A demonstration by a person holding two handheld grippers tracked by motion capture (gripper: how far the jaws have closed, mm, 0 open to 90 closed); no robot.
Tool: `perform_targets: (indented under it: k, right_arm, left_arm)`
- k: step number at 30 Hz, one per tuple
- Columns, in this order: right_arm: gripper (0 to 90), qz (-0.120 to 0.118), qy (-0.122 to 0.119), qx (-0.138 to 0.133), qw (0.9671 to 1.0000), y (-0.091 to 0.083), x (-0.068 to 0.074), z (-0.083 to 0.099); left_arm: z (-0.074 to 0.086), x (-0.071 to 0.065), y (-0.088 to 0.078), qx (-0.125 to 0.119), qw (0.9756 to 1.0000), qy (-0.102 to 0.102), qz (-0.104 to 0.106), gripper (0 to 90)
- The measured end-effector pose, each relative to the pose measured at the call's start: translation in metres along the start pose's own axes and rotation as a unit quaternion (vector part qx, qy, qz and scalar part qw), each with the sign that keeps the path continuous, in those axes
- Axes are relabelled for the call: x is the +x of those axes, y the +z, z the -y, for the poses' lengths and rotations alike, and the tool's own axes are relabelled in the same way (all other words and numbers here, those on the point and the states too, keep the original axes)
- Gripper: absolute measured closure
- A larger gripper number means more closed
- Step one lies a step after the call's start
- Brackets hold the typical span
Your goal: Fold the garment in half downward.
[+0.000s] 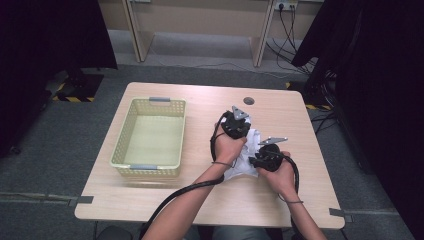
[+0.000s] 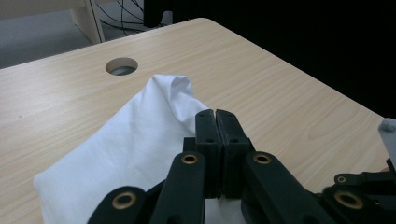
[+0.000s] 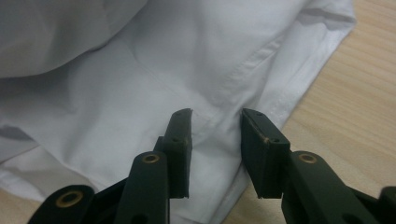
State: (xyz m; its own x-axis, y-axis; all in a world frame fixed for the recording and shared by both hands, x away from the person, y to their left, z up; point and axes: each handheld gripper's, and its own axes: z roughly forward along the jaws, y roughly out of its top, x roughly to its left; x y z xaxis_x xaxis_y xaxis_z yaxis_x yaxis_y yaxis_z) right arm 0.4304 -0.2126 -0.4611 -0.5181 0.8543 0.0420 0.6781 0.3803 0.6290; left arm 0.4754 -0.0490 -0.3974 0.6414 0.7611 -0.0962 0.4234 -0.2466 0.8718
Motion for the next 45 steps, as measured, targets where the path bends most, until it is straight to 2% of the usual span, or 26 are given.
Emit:
perform_targets:
  k: [6, 7, 9, 13, 14, 16, 17, 19, 20, 21, 22, 23, 26, 27, 31, 36, 40, 43, 45]
  right_arm:
    - [59.4, -0.008, -0.009, 0.008, 0.9999, 0.000, 0.003, -0.001]
    - [55.2, -0.013, -0.002, 0.009, 0.9999, -0.003, 0.001, -0.002]
    - [54.5, -0.014, 0.008, -0.006, 0.9999, -0.010, -0.002, -0.005]
    - [52.3, 0.006, 0.026, -0.055, 0.9981, -0.032, -0.012, -0.018]
    - [52.3, 0.006, 0.026, -0.055, 0.9981, -0.032, -0.012, -0.018]
    - [49.3, 0.016, 0.039, -0.081, 0.9958, -0.044, -0.017, -0.027]
    - [48.0, 0.021, 0.050, -0.102, 0.9933, -0.054, -0.022, -0.039]
    - [46.1, 0.022, 0.055, -0.115, 0.9916, -0.061, -0.025, -0.051]
    - [46.1, 0.022, 0.055, -0.115, 0.9916, -0.061, -0.025, -0.051]
    - [43.9, 0.020, 0.058, -0.125, 0.9902, -0.065, -0.025, -0.063]
    - [43.9, 0.020, 0.058, -0.125, 0.9902, -0.065, -0.025, -0.063]
    - [42.8, 0.018, 0.058, -0.127, 0.9900, -0.065, -0.025, -0.074]
    - [41.5, 0.014, 0.059, -0.122, 0.9907, -0.060, -0.025, -0.084]
    - [40.6, 0.011, 0.063, -0.111, 0.9918, -0.053, -0.027, -0.092]
    - [39.3, 0.007, 0.072, -0.093, 0.9930, -0.042, -0.028, -0.103]
    - [37.9, 0.001, 0.079, -0.085, 0.9932, -0.034, -0.029, -0.112]
    - [36.7, -0.002, 0.087, -0.067, 0.9940, -0.025, -0.031, -0.118]
    - [38.0, -0.008, 0.093, -0.051, 0.9943, -0.016, -0.032, -0.121]
    - [43.3, -0.014, 0.097, -0.041, 0.9944, -0.011, -0.033, -0.121]
  left_arm:
    - [0.003, -0.002, 0.004, 0.006, 1.0000, 0.003, -0.001, 88.6]
    - [0.003, -0.003, 0.004, 0.007, 1.0000, 0.005, -0.002, 88.6]
    - [0.003, -0.002, 0.004, 0.007, 1.0000, 0.006, -0.002, 88.6]
    - [0.004, -0.002, 0.005, 0.010, 0.9999, 0.009, -0.004, 88.6]
    - [0.004, -0.002, 0.005, 0.010, 0.9999, 0.009, -0.004, 88.5]
    - [0.005, -0.002, 0.005, 0.011, 0.9999, 0.009, -0.005, 88.5]
    - [0.006, -0.002, 0.006, 0.013, 0.9998, 0.010, -0.006, 88.5]
    - [0.007, -0.003, 0.006, 0.015, 0.9998, 0.012, -0.006, 88.5]
    - [0.007, -0.003, 0.006, 0.015, 0.9998, 0.012, -0.006, 88.5]
    - [0.007, -0.004, 0.007, 0.014, 0.9998, 0.012, -0.006, 88.5]
    - [0.007, -0.004, 0.007, 0.014, 0.9998, 0.012, -0.006, 88.5]
    - [0.007, -0.004, 0.007, 0.015, 0.9998, 0.014, -0.006, 88.4]
    - [0.008, -0.004, 0.007, 0.015, 0.9997, 0.015, -0.007, 88.5]
    - [0.008, -0.004, 0.007, 0.015, 0.9997, 0.016, -0.008, 88.5]
    - [0.008, -0.003, 0.006, 0.014, 0.9997, 0.015, -0.009, 88.4]
    - [0.008, -0.003, 0.006, 0.014, 0.9997, 0.016, -0.010, 88.4]
    - [0.008, -0.003, 0.005, 0.014, 0.9997, 0.018, -0.010, 88.4]
    - [0.008, -0.004, 0.005, 0.014, 0.9997, 0.020, -0.010, 88.4]
    - [0.008, -0.004, 0.005, 0.015, 0.9996, 0.022, -0.010, 88.4]
